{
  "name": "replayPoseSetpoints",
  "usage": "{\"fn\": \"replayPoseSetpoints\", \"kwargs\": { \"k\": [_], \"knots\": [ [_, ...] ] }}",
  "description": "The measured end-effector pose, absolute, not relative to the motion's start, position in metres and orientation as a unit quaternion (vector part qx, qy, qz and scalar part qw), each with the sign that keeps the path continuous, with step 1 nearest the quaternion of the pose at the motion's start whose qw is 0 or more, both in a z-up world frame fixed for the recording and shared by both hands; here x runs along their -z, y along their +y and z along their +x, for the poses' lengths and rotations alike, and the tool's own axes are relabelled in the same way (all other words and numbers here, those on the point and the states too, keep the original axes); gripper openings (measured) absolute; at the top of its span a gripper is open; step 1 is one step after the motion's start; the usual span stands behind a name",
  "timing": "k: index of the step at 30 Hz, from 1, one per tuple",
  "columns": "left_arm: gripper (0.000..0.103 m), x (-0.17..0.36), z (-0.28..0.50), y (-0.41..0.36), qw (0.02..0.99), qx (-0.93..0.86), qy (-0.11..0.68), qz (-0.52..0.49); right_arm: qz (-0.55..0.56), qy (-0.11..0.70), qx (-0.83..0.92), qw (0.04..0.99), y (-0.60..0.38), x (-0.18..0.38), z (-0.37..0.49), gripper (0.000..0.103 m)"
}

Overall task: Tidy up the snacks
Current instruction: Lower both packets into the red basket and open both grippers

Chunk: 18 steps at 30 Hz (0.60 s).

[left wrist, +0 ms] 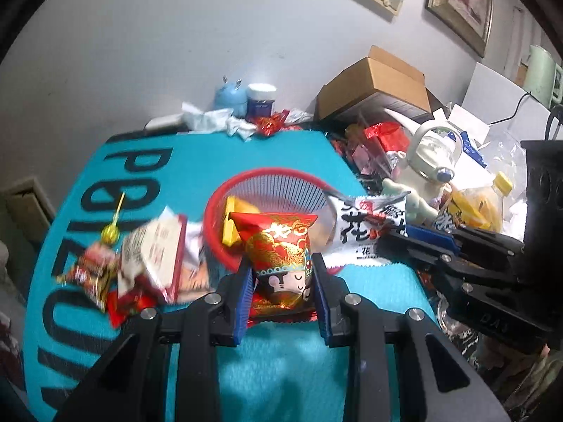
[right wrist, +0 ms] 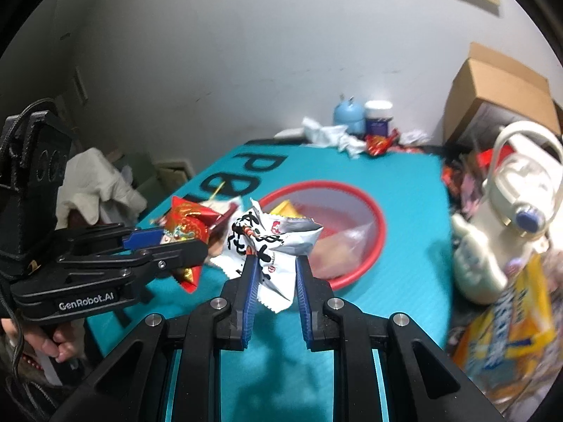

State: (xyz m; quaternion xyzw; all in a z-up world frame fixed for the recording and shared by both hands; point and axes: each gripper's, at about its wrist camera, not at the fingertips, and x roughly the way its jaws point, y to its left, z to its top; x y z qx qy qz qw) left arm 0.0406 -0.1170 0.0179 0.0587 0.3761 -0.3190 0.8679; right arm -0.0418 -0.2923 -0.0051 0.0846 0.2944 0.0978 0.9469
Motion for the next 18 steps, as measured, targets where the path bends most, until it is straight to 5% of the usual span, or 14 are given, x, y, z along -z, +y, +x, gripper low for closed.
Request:
{"fn": "replayPoseSetpoints", "kwargs": {
  "k": [18],
  "knots": [
    [0.030,-0.019,0.106,-0.168,0.867,0.318,0.373,0.089,0.084,0.276,-0.010,0.958,-0.316,-0.003,0.013,0.021]
  ]
}}
